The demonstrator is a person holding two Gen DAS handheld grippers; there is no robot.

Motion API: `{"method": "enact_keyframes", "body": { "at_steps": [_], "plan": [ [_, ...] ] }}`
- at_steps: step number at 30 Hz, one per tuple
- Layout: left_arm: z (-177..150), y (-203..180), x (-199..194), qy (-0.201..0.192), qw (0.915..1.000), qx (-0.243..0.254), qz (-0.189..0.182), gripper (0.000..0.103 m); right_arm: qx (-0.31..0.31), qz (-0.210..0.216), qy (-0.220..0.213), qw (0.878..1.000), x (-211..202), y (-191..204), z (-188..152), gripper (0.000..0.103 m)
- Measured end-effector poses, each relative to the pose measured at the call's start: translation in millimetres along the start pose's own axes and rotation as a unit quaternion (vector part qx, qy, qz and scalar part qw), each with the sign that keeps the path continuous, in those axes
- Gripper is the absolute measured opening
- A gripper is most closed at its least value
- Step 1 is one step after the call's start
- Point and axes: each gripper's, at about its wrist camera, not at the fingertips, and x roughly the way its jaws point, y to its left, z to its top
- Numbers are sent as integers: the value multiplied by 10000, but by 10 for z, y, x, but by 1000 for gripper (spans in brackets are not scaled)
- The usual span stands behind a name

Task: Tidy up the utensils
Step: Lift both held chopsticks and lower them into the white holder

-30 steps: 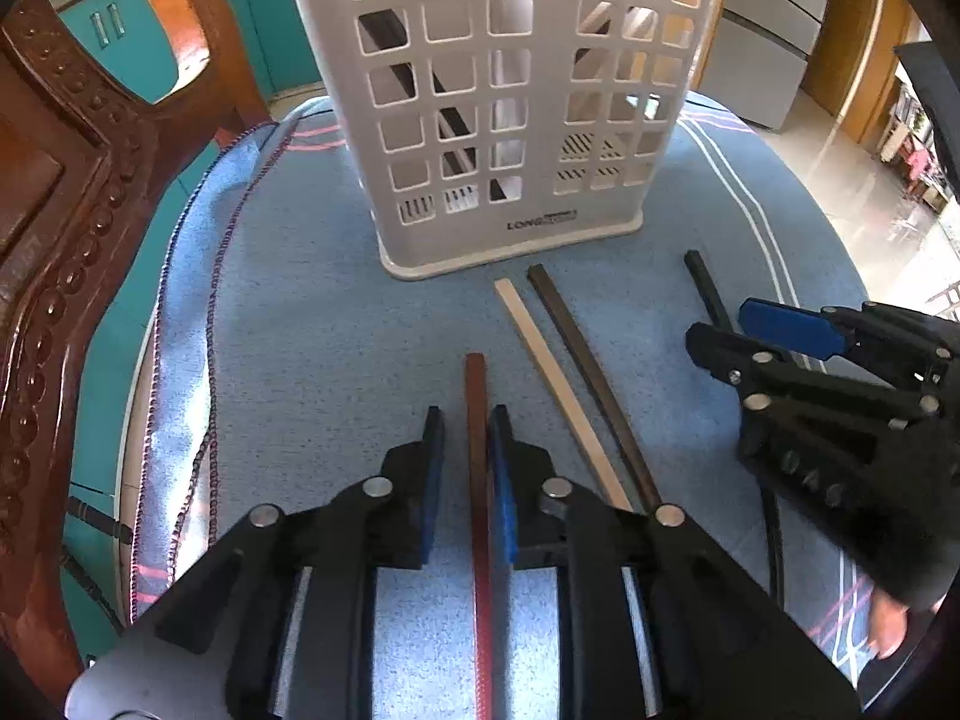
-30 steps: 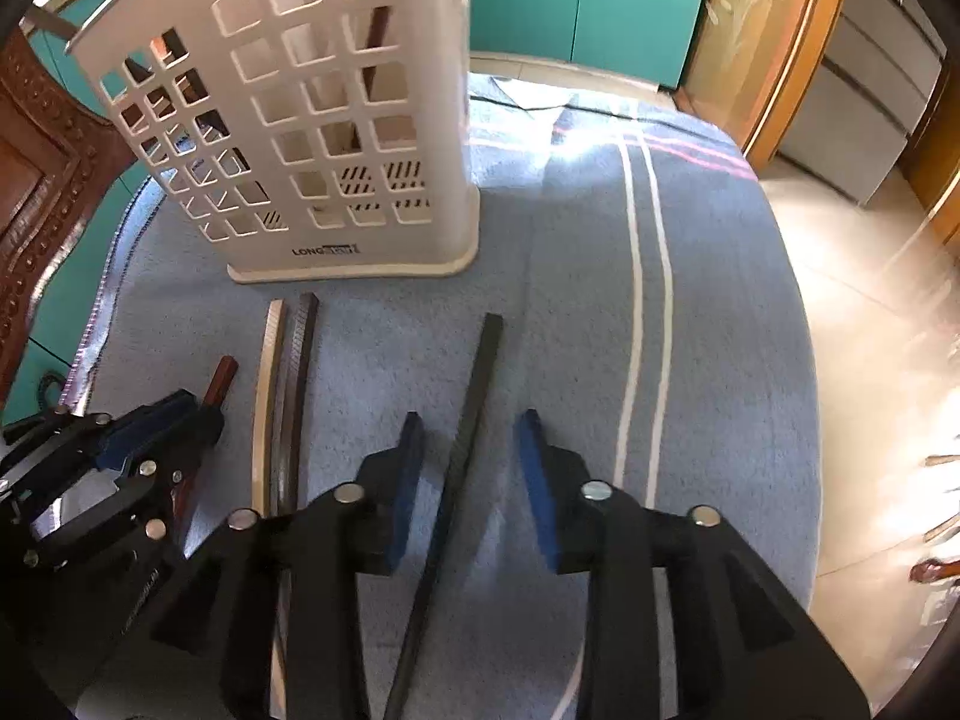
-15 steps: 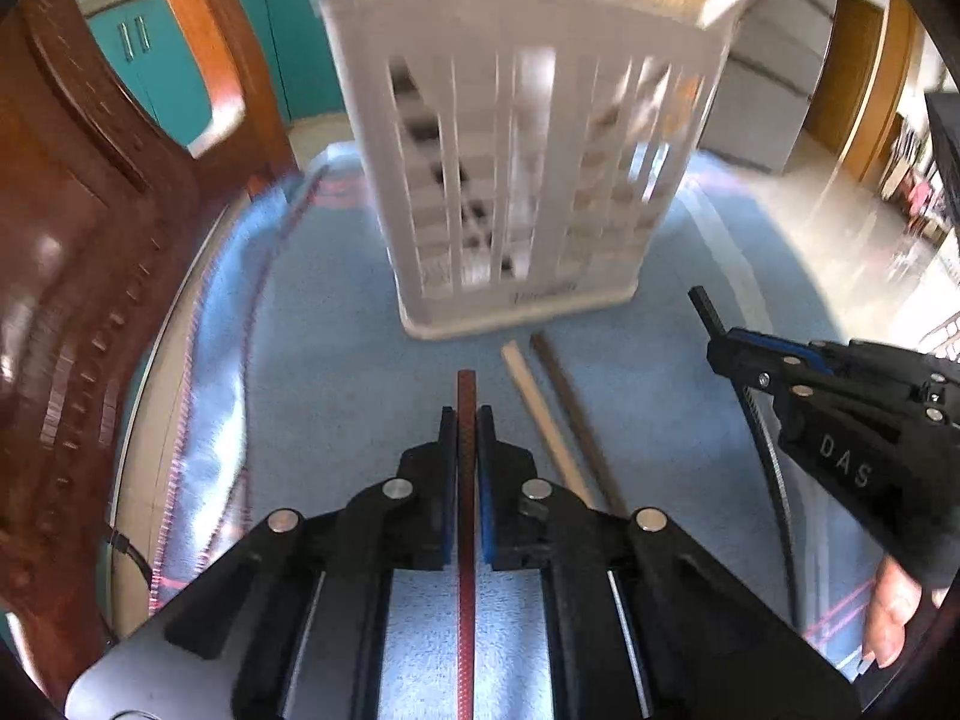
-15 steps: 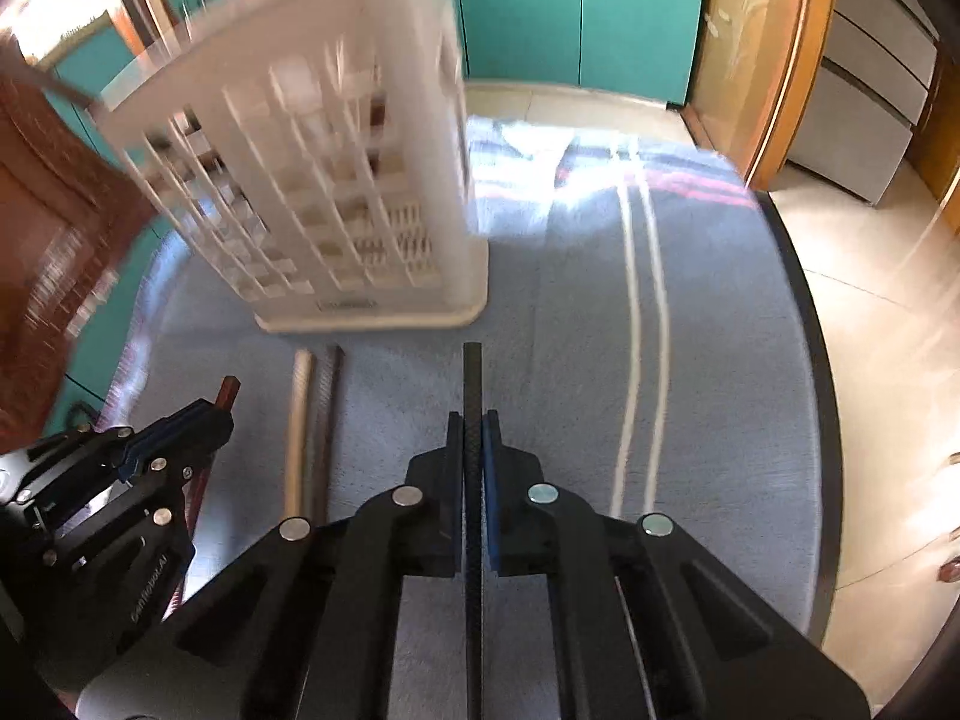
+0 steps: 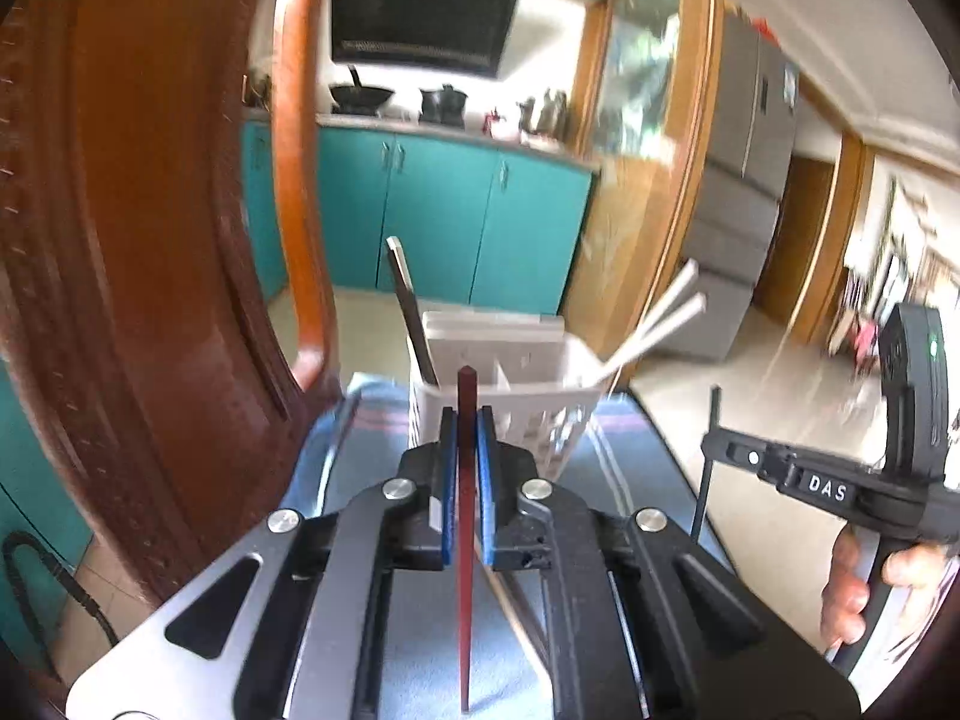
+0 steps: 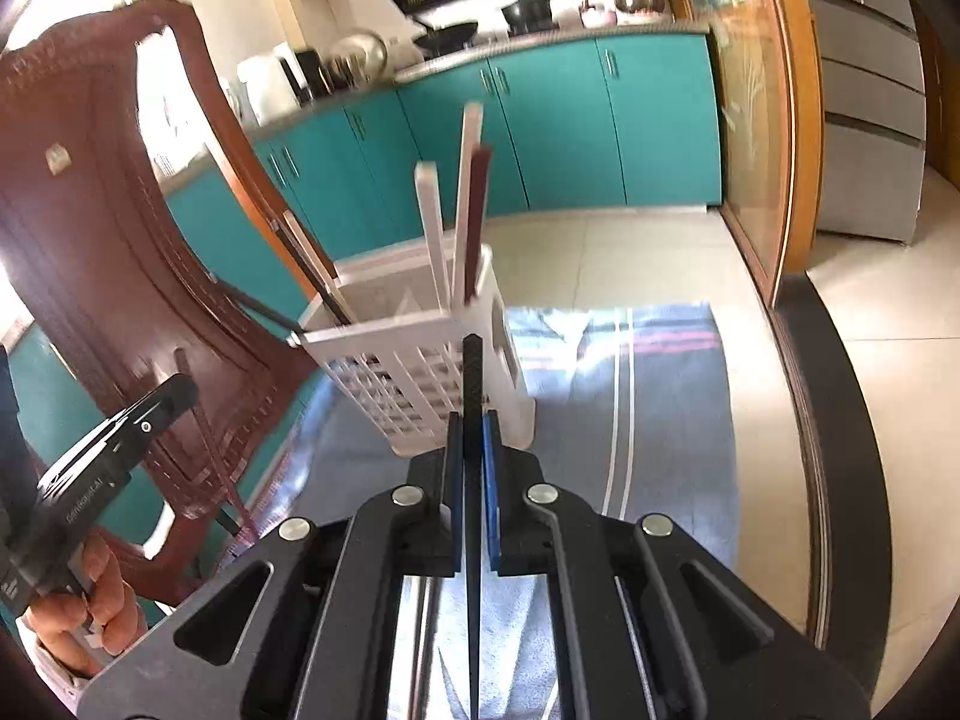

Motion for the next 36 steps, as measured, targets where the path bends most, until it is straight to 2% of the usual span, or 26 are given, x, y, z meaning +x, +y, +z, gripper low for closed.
{"method": "enact_keyframes", "body": {
  "at_steps": [3, 7, 12, 16, 24, 33, 36],
  "plan": [
    [78, 37, -124, -319, 9994, -130, -4, 7, 41, 76, -230, 9997, -118, 11, 35, 7],
    [96, 46, -169, -513, 9985, -182, 9, 7, 57, 207, -526, 9984, -225, 44, 66, 7],
    [-12, 38, -136, -468, 9986, -200, 155, 7, -81, 114, -664, 9977, -238, 96, 68, 7],
    [43, -42, -172, -601, 9976, -76, 321, 7, -229, 3, -788, 9966, -251, 130, 44, 7],
    [41, -87, -246, -657, 9976, -58, 218, 7, -375, 7, -920, 9951, -288, 222, 45, 7],
    [5, -41, -242, -561, 9978, -87, 355, 7, -385, -48, -862, 9955, -226, 251, 34, 7],
    [60, -25, -328, -585, 9978, -208, 215, 7, -378, -48, -973, 9945, -323, 254, 74, 7]
  ]
}}
